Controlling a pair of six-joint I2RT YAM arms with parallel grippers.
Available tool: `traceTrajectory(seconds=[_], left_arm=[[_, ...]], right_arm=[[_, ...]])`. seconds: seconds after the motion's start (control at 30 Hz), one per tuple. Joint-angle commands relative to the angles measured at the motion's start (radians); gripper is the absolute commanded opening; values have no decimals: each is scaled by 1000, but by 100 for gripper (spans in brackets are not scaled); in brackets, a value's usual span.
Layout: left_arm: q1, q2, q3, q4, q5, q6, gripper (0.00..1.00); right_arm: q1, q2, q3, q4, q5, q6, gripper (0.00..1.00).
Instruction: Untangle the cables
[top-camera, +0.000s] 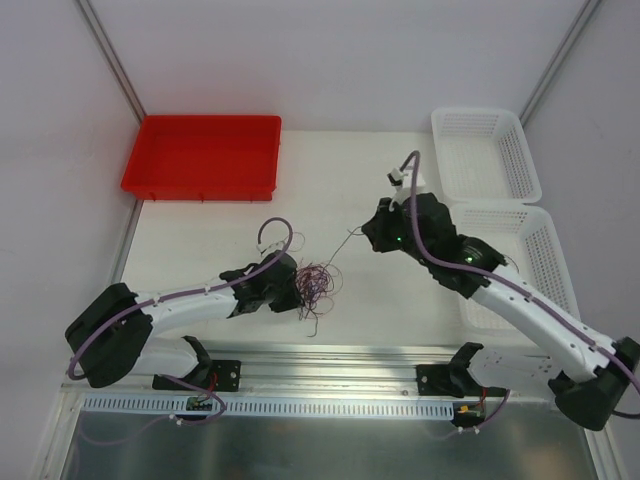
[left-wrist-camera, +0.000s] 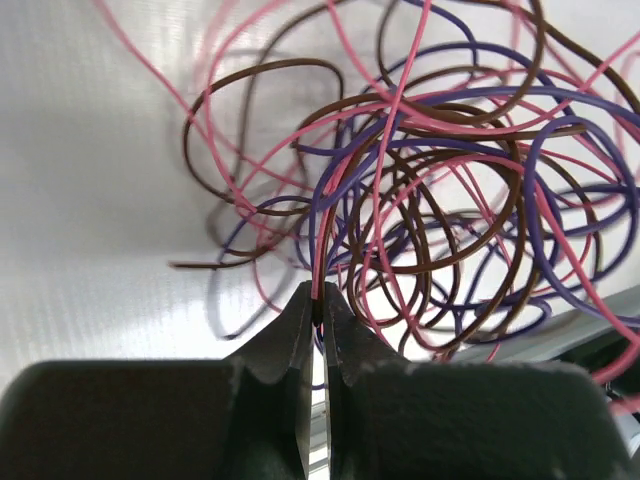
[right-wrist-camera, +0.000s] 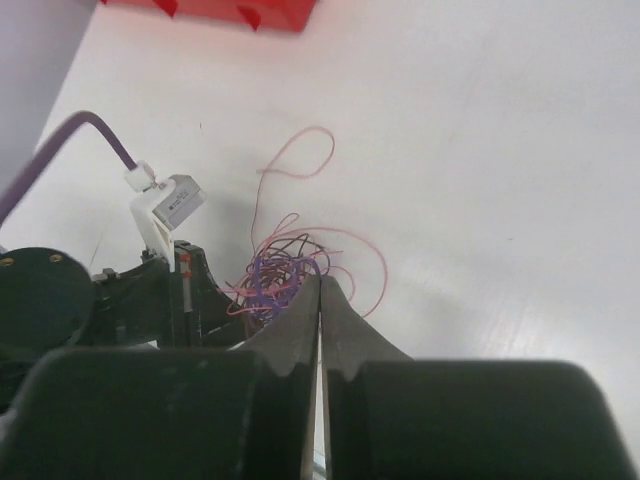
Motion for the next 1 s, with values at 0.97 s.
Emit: traceTrajectory(seconds=[0.97], left_arm=[[377, -46, 147, -303, -54, 204, 0]], right_arm=[[-46, -386, 408, -483, 168, -284, 5]])
